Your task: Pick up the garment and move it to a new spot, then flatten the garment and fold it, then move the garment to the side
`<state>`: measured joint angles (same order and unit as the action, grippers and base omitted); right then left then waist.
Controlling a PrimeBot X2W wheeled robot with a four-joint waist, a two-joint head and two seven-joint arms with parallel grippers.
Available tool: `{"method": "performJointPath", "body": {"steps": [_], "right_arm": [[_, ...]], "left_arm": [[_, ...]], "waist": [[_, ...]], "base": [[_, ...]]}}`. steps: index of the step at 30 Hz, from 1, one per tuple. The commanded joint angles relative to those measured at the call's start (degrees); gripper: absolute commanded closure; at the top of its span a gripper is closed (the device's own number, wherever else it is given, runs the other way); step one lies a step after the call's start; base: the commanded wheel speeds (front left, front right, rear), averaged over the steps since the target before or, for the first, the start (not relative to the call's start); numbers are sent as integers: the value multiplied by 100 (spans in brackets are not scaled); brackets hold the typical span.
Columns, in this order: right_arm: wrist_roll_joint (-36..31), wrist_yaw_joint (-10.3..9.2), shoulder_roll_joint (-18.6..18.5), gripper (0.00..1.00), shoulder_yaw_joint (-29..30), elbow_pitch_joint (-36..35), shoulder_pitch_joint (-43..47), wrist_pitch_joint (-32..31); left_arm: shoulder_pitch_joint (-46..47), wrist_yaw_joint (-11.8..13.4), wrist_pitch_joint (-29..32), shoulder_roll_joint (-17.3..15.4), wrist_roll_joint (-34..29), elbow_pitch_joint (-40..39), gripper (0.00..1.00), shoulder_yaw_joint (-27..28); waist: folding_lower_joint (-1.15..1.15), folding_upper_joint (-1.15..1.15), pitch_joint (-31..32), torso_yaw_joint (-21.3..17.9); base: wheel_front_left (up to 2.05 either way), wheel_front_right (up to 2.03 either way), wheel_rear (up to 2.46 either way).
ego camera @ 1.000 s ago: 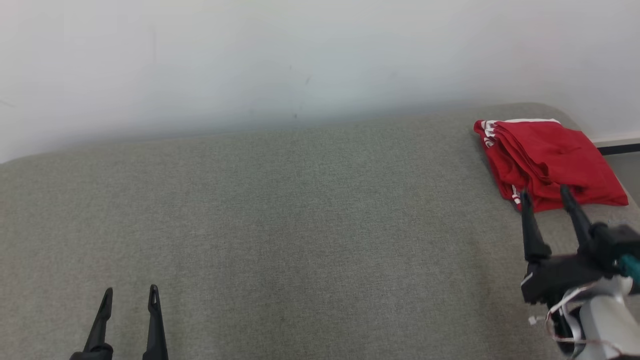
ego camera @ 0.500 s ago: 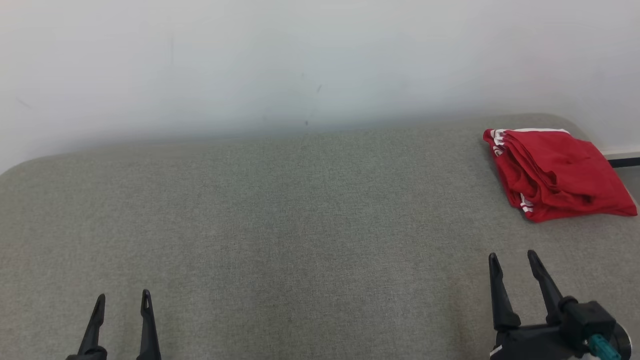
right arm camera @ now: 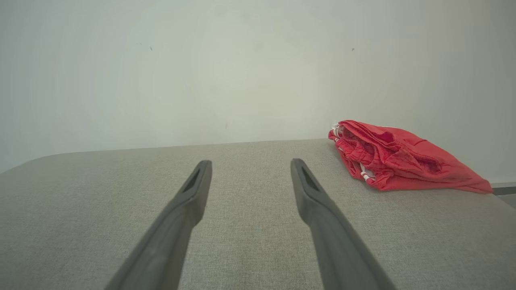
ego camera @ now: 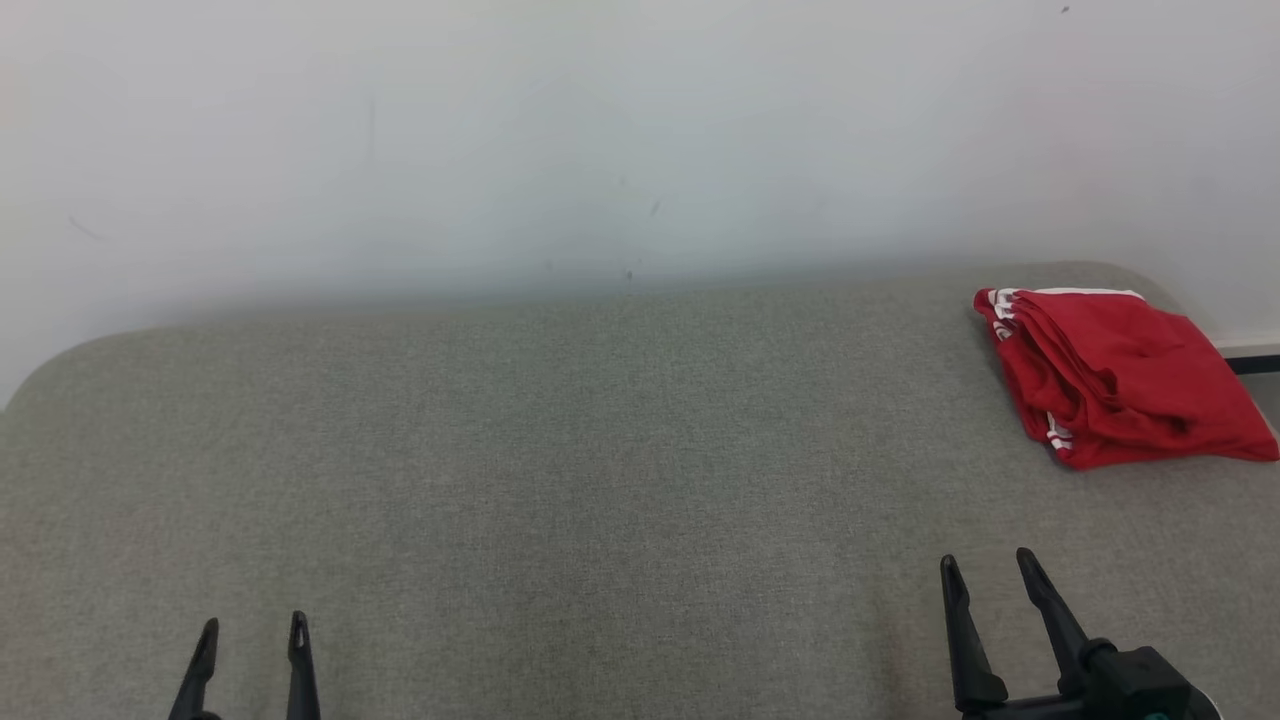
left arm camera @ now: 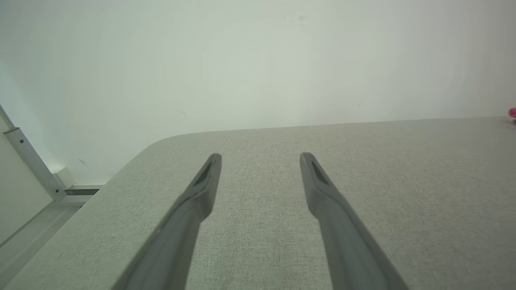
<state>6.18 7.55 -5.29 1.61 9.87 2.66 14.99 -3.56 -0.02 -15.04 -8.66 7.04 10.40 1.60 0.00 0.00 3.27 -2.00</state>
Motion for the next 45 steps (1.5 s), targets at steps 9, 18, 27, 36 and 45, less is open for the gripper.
{"method": "performJointPath", "body": {"steps": [9,18,27,36,45], "right_arm": [[-100,-15,-13,0,-116,162,76,24],[-90,-16,-29,0,-152,304,-1,24],[-108,-16,-20,0,-111,342,-5,24],[-57,1,-8,100,-106,386,9,-5],[576,1,27,100,-21,573,-33,-238]], "left_arm": [[-103,-81,-17,-49,96,95,0,-54],[-96,-79,-17,-20,151,120,0,-67],[-114,-53,-17,-55,202,74,0,-48],[-79,-101,4,-48,214,100,100,-116],[5,-148,240,51,821,326,100,-32]], "waist": [[0,0,79,77],[0,0,95,61],[0,0,120,27],[1,0,114,34],[1,0,95,40]], "base": [[0,0,0],[0,0,0],[0,0,0],[0,0,0],[0,0,0]]}}
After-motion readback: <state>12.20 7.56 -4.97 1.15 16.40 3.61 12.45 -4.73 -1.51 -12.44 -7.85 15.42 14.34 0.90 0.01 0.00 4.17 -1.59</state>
